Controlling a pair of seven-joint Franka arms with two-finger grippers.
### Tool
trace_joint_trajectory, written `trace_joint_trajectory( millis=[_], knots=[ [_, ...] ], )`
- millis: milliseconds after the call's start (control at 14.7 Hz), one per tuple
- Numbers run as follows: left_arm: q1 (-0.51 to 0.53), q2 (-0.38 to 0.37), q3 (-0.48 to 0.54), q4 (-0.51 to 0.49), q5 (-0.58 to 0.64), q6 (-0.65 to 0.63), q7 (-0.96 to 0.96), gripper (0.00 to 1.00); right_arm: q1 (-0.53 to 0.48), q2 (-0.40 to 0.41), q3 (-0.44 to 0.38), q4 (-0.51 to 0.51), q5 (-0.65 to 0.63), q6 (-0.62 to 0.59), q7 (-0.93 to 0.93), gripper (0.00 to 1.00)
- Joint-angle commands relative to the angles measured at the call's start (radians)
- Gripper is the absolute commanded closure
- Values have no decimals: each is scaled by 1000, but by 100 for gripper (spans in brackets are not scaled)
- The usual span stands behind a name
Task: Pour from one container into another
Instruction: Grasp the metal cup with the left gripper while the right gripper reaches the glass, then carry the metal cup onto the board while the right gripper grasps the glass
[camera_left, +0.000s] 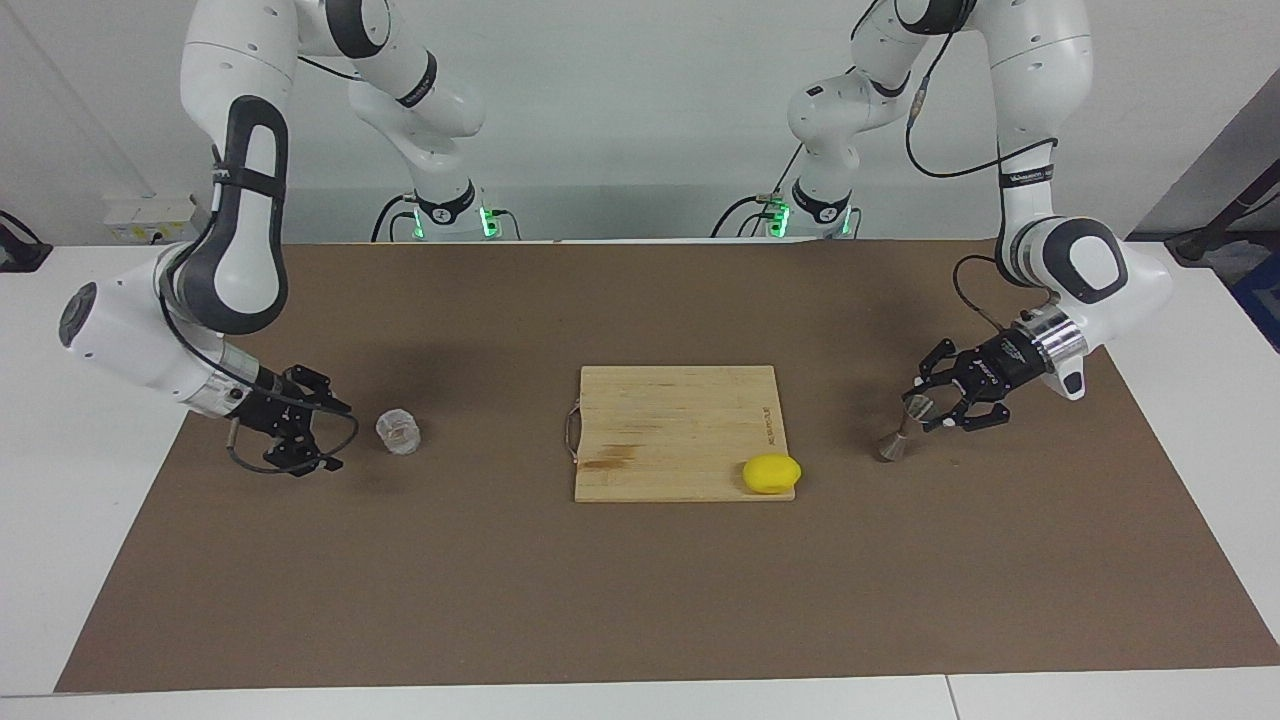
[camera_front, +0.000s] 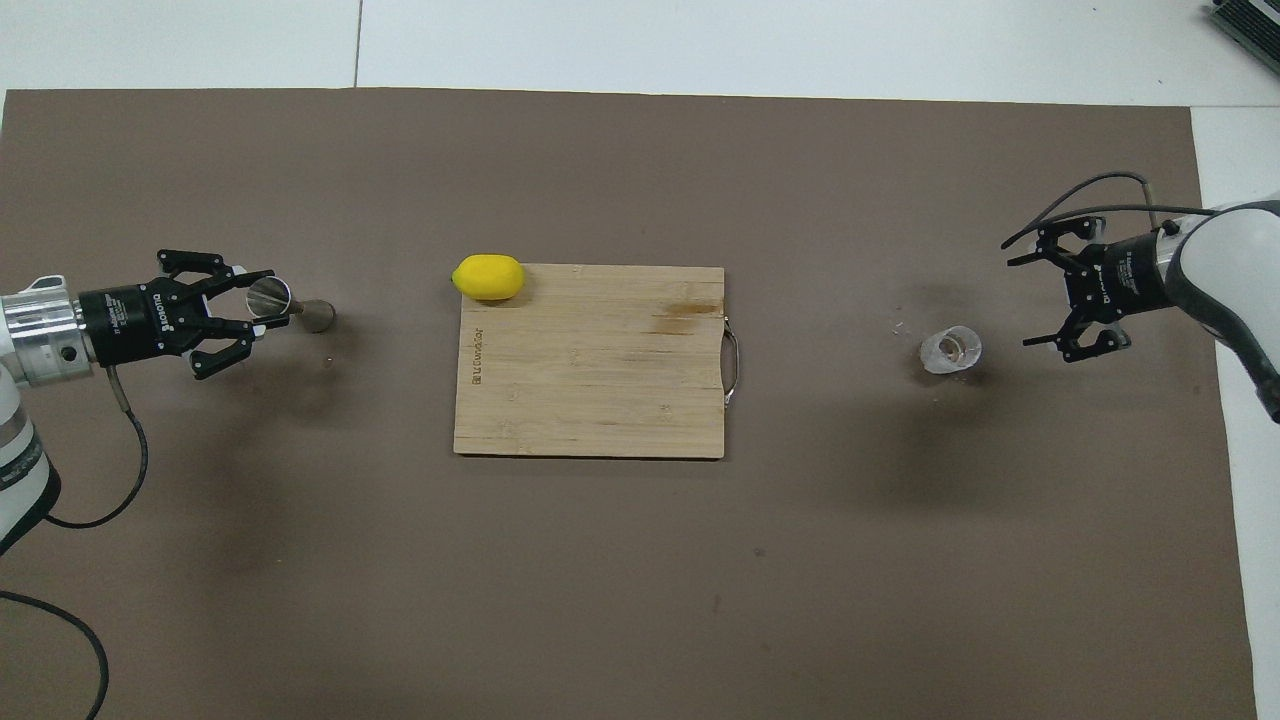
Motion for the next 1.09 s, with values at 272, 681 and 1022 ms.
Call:
trace_joint_trajectory(
  millis=[272, 681, 1022],
  knots=[
    [-177, -77, -2, 29, -54, -11, -104, 100, -32, 36, 11, -39, 131, -22, -143, 0],
    [-409, -117, -5, 22, -132, 193, -182, 100, -44, 42, 11, -96, 223, -26, -208, 0],
    [-659, -85, -5, 9, -333, 583, -185, 100, -39, 30, 11, -162, 303, 20, -193, 0]
  ],
)
